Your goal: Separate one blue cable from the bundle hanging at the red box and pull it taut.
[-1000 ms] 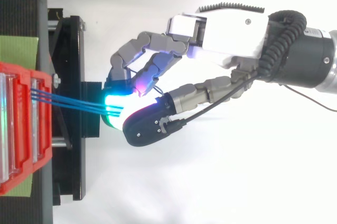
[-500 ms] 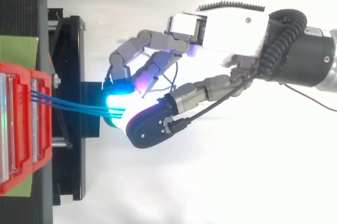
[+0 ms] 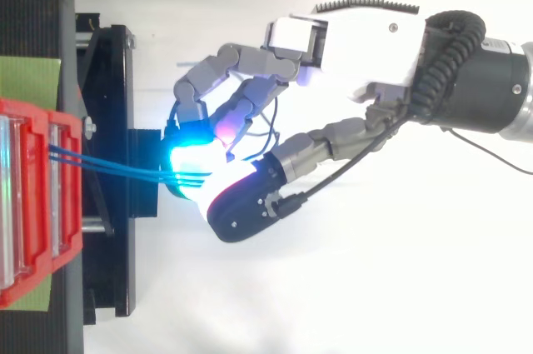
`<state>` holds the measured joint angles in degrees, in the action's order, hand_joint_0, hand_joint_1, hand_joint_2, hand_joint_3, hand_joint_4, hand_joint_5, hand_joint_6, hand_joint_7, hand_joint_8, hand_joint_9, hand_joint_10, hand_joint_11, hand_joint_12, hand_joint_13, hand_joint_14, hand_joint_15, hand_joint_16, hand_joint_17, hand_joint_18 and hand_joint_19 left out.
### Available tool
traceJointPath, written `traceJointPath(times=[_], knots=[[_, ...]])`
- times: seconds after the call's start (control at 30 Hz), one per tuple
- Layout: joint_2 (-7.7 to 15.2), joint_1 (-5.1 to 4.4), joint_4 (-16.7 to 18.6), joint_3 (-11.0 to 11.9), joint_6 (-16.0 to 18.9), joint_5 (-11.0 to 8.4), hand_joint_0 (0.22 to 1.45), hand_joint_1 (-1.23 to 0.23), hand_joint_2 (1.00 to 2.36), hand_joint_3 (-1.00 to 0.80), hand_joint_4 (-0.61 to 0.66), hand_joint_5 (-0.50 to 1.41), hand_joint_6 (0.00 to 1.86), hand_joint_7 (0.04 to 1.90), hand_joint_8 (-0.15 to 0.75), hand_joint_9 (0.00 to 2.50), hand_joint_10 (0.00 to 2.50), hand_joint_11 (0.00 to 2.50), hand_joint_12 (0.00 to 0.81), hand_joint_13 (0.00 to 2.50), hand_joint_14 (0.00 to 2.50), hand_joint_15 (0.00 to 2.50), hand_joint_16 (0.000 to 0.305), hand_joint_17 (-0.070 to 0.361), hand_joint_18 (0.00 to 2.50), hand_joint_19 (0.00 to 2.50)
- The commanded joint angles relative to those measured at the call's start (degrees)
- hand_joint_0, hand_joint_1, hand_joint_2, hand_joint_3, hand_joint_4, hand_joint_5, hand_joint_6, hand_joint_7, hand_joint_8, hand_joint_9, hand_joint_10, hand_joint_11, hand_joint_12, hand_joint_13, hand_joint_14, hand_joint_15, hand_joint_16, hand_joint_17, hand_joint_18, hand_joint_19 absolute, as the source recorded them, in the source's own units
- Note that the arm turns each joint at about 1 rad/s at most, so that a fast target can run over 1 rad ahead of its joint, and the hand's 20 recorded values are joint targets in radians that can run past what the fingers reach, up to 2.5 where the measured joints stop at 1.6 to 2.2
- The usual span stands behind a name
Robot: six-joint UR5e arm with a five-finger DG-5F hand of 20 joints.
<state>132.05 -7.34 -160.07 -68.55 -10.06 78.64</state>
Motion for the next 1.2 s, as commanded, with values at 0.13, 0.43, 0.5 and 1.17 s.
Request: traceJointPath(times=[0.13,0.43,0.5,1.17], knots=[[-0.04,0.04,-0.5,-0.01,-0.04,0.2,0.49,-0.96,1.0,-0.5,0.01,-0.17,0.92,1.04,0.201,1.03,0.02,0.77,0.309,0.78,0.02,0.45,0.04,0.09,0.65,0.52],[-0.04,0.04,-0.5,-0.01,-0.04,0.2,0.51,-0.65,1.0,-0.5,0.07,-0.18,0.86,0.98,0.262,0.97,0.02,0.73,0.336,0.74,0.02,0.46,0.044,0.1,0.63,0.58],[-0.04,0.04,-0.5,0.08,-0.04,0.2,0.54,-0.59,1.0,-0.5,0.05,-0.18,0.86,1.0,0.254,0.96,0.02,0.74,0.324,0.73,0.02,0.47,0.042,0.095,0.61,0.6],[-0.04,0.04,-0.5,-0.01,-0.04,0.2,0.65,-0.74,1.02,-0.3,0.03,-0.18,0.91,1.05,0.268,0.95,0.02,0.76,0.317,0.71,0.02,0.46,0.042,0.093,0.62,0.59]])
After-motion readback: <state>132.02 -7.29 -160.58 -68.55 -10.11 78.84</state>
